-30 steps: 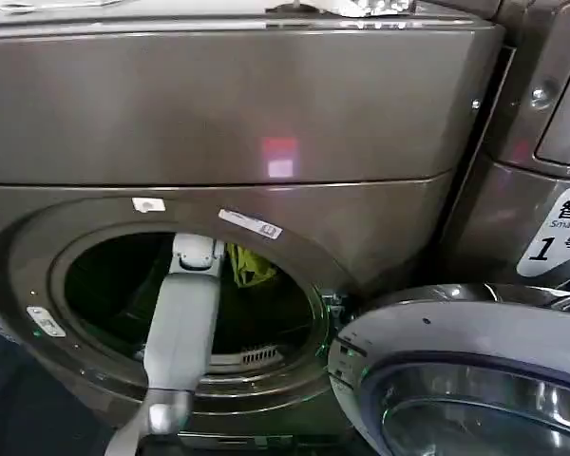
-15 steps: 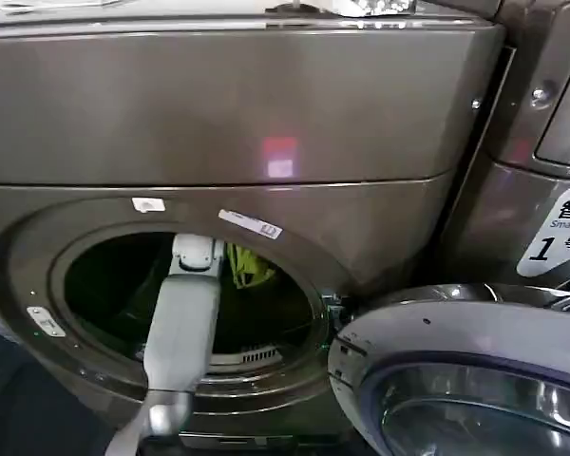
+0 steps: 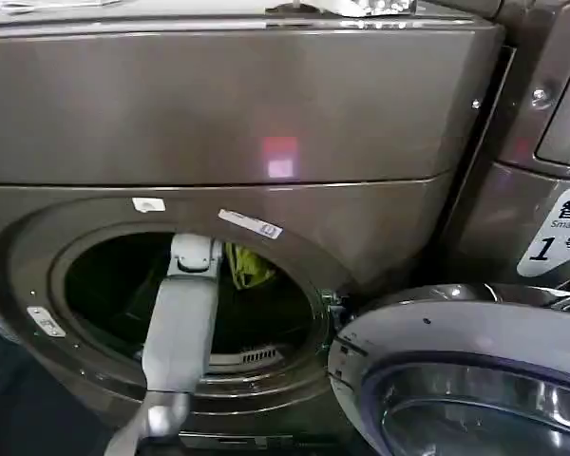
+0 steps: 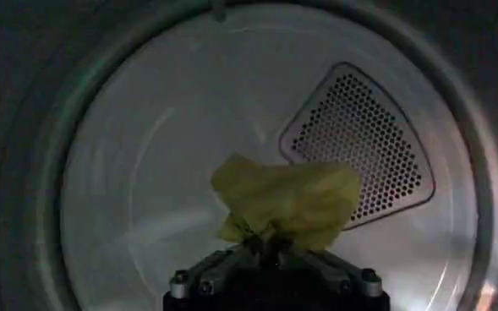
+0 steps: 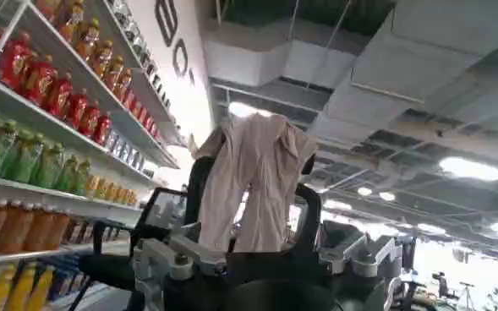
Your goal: Grasp the clothes from the dryer.
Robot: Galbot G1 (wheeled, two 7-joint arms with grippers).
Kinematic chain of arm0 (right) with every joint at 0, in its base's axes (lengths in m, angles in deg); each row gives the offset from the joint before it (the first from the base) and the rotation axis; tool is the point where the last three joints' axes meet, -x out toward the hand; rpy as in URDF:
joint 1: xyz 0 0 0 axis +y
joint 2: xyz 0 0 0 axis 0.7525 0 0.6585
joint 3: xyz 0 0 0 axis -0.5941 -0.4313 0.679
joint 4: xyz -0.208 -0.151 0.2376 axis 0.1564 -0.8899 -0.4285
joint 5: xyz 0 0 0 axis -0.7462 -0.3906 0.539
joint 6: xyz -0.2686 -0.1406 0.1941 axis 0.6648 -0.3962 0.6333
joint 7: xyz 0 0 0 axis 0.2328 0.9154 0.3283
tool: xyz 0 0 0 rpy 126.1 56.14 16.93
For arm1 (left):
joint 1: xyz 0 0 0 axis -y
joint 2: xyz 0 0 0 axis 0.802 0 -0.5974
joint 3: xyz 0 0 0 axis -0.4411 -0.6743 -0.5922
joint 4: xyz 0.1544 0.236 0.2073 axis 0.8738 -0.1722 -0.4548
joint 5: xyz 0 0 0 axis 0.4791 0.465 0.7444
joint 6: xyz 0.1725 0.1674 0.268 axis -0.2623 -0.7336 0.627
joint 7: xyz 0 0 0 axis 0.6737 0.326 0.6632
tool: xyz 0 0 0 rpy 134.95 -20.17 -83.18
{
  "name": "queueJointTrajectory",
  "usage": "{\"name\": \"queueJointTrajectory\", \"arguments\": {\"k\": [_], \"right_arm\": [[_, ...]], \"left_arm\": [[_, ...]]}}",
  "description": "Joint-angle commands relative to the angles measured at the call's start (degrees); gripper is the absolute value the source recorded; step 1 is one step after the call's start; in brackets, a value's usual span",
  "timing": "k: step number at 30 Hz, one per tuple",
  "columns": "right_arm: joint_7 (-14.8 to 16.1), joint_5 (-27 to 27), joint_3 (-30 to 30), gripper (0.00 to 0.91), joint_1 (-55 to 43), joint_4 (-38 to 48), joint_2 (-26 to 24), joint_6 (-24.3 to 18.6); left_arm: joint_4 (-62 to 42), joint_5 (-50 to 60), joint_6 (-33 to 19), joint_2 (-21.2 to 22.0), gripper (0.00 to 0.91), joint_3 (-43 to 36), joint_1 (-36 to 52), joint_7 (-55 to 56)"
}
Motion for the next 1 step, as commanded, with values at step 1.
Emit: {"name": "queueJointTrajectory", "arguments": {"k": [1], "right_arm": [[-0.5, -0.2, 0.1, 0.907, 0.0, -0.6, 0.0, 1.5]], "left_arm": [[-0.3, 0.0, -0.1, -0.1, 0.000, 0.0, 0.1, -0.1]]}}
